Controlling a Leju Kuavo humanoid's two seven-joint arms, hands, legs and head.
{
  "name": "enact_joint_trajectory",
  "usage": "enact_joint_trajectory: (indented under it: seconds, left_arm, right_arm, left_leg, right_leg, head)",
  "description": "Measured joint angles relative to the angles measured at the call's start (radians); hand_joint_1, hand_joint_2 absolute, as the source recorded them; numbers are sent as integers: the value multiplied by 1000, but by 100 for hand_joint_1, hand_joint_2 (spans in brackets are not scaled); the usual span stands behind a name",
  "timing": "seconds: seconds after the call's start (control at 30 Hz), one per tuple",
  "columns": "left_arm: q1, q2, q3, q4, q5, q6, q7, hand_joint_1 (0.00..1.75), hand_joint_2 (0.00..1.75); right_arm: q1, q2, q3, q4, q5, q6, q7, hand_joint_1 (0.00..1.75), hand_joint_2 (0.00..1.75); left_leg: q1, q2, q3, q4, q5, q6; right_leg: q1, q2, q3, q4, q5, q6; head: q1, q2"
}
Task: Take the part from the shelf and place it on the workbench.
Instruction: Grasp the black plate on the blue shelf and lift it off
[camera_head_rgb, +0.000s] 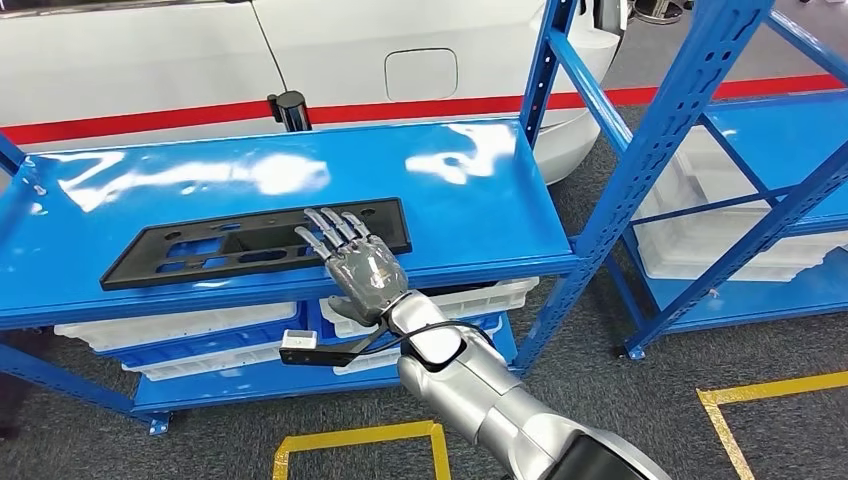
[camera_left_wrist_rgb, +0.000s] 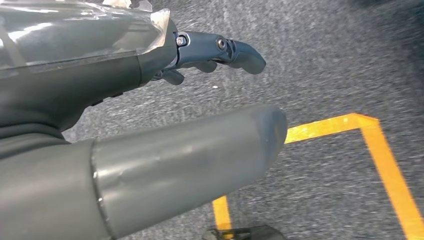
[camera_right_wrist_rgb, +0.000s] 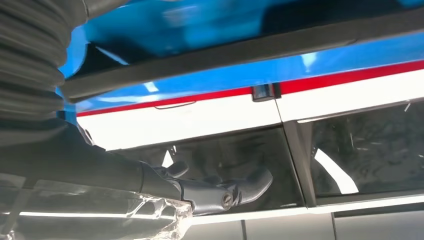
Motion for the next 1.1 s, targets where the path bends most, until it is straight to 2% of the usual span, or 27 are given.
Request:
enact_joint_trajectory:
  seconds: [0.07,0.13,0.17,0.2,0.27,0.3,0.33,0.37,0.43,0.47,0.5,0.53,0.63,0.67,0.7,0.77,0.8,0.83,0.87,0.9,0.93,0.97,1.0,1.03,1.1]
  left_arm:
    - [-1,0,2,0,0,0,-1,0,0]
    - [-1,0,2,0,0,0,-2,0,0]
    - [-1,0,3,0,0,0,-2,0,0]
    - [-1,0,3,0,0,0,-3,0,0]
    - [0,0,3,0,-1,0,-4,0,0]
    - [1,0,3,0,-1,0,-4,0,0]
    - [2,0,3,0,-1,0,-4,0,0]
    - [2,0,3,0,-1,0,-4,0,0]
    - [2,1,3,0,-1,0,-4,0,0]
    - [1,2,3,0,-1,0,-4,0,0]
    - [0,2,4,0,0,0,-3,0,0]
    - [-1,2,4,0,0,0,-3,0,0]
    - [-1,2,4,0,0,1,-3,0,0]
    - [0,1,5,0,0,1,-4,0,0]
    - [-1,1,5,0,-1,1,-4,0,0]
    - [-2,0,7,0,-1,1,-5,0,0]
    - [-2,0,8,0,-2,1,-5,0,0]
    - [-1,0,9,0,-3,1,-6,0,0]
    - [0,0,10,0,-4,0,-6,0,0]
    - [1,-1,11,0,-5,0,-6,0,0]
    - [1,-2,11,0,-6,0,-6,0,0]
    - [0,-3,12,0,-7,-1,-6,0,0]
    - [0,-3,13,0,-8,-1,-7,0,0]
    - [-1,-3,13,0,-9,-1,-8,0,0]
    - [-2,-2,15,0,-9,-1,-14,0,0]
  right_arm:
    - [-1,0,0,0,1,0,0,0,175]
    - [-2,1,0,0,1,0,0,0,175]
    - [-2,2,0,0,1,0,0,0,175]
    - [-3,3,0,0,1,0,0,0,175]
    - [-1,3,0,0,2,0,0,0,175]
    - [0,3,0,0,2,0,0,0,175]
    - [1,3,0,0,3,0,1,0,175]
    - [2,3,0,0,3,0,1,0,175]
    - [2,3,0,0,4,-1,2,0,175]
    - [1,3,0,0,4,-1,2,0,175]
    - [0,4,-1,0,4,-1,2,0,175]
    - [0,4,-1,0,4,-1,3,0,175]
    - [-1,5,-2,0,4,-2,3,0,175]
    - [-3,5,-3,-1,4,-3,3,0,175]
    - [-4,5,-4,-1,4,-3,3,0,175]
    - [-4,1,-7,0,3,-3,4,0,175]
    - [-1,-2,-8,0,3,-3,5,0,175]
    - [1,-4,-9,0,2,-3,6,0,175]
    - [3,-7,-10,1,2,-3,8,0,175]
    - [4,-8,-12,1,2,-3,10,0,175]
    - [4,-9,-14,1,4,-4,13,0,175]
    - [3,-9,-15,1,7,-5,15,0,175]
    - [3,-10,-17,1,11,-7,18,0,175]
    - [2,-11,-17,1,15,-9,21,0,175]
    - [2,-12,-17,2,22,-15,26,75,175]
  left_leg:
    - [0,1,2,1,-8,-10]
    - [4,2,-2,10,-18,-20]
    - [6,3,-14,36,-33,-25]
    - [8,3,-39,85,-56,-30]
    - [9,3,-116,222,-107,-37]
    - [10,3,-153,275,-116,-39]
    - [10,3,-176,293,-104,-39]
    - [10,3,-178,270,-72,-36]
    - [8,3,-134,143,16,-25]
    - [5,4,-108,82,44,-19]
    - [2,4,-88,42,55,-13]
    - [-1,4,-78,24,53,-8]
    - [-2,4,-62,7,50,7]
    - [0,5,-54,-2,52,13]
    - [2,6,-45,-11,53,18]
    - [2,6,-38,-14,49,25]
    - [2,5,-36,-14,45,25]
    - [2,4,-33,-14,42,24]
    - [2,3,-28,-13,37,22]
    - [2,2,-22,-13,32,19]
    - [2,1,-15,-11,26,15]
    - [0,0,-9,-7,17,9]
    - [-2,0,-5,-4,9,3]
    - [-3,0,-3,-1,3,-3]
    - [-1,1,0,0,-5,-14]
  right_leg:
    - [5,2,7,-8,-2,-19]
    - [1,6,11,-11,-4,-34]
    - [-3,7,16,-12,-7,-41]
    - [-5,7,22,-13,-10,-48]
    - [-2,7,30,-13,-18,-59]
    - [0,8,33,-13,-21,-62]
    - [2,9,37,-13,-25,-64]
    - [3,11,43,-13,-29,-64]
    - [5,14,58,-14,-39,-61]
    - [8,15,63,-14,-44,-58]
    - [11,15,65,-14,-47,-54]
    - [12,15,66,-15,-50,-49]
    - [14,13,64,-14,-59,-35]
    - [14,12,55,7,-69,-33]
    - [14,11,33,51,-86,-34]
    - [11,10,-47,191,-132,-37]
    - [9,10,-88,255,-148,-35]
    - [7,10,-115,287,-149,-29]
    - [5,9,-122,279,-133,-20]
    - [2,8,-105,227,-100,-9]
    - [-1,6,-74,151,-62,0]
    - [-2,4,-40,78,-29,4]
    - [-2,1,-15,25,-7,1]
    - [-2,0,-1,-1,2,-6]
    - [-1,1,3,-7,2,-24]
  head:
    - [0,0]
    - [-1,0]
    - [-2,0]
    - [-3,0]
    - [-4,0]
    - [-4,0]
    - [-4,0]
    - [-4,0]
    - [-4,0]
    - [-4,0]
    - [-4,0]
    - [-4,0]
    - [-3,0]
    - [-3,0]
    - [-2,0]
    - [-1,0]
    - [0,0]
    - [0,0]
    - [0,0]
    - [0,0]
    - [0,0]
    - [0,0]
    - [0,0]
    - [-1,0]
    - [-2,0]
